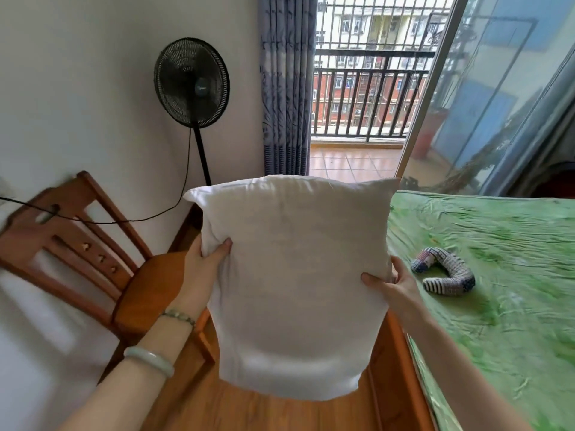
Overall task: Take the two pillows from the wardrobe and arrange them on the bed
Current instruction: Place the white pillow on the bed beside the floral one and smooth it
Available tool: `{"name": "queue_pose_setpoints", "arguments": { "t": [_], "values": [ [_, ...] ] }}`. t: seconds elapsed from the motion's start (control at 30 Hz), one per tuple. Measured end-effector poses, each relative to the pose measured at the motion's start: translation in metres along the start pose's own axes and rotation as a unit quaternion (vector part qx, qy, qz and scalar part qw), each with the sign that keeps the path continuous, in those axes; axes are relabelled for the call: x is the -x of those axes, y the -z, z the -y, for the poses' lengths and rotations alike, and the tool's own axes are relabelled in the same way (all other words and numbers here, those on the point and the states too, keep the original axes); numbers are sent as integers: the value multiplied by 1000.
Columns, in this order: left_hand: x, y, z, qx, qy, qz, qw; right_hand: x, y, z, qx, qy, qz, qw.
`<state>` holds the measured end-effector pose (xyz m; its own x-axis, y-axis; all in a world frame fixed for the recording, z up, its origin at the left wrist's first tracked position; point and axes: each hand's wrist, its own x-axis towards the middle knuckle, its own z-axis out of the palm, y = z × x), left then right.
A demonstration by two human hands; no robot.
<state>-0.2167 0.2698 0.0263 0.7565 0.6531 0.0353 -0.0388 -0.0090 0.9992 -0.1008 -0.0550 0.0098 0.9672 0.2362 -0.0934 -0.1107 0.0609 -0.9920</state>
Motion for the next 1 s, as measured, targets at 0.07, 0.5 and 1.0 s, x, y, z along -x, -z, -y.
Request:
{"name": "queue_pose_setpoints", "arguments": {
  "t": [0.07, 0.5, 1.0],
  "values": [
    [-38, -18, 1, 3, 7, 1, 1000, -36, -2, 6, -1, -4, -4, 1000],
    [-323, -113, 16, 38, 2, 87, 995, -301, -44, 32, 11, -9, -48, 999],
    [-626, -262, 16, 62, 22, 132, 989, -604, -63, 76, -11, 17, -114, 993]
  ]
}}
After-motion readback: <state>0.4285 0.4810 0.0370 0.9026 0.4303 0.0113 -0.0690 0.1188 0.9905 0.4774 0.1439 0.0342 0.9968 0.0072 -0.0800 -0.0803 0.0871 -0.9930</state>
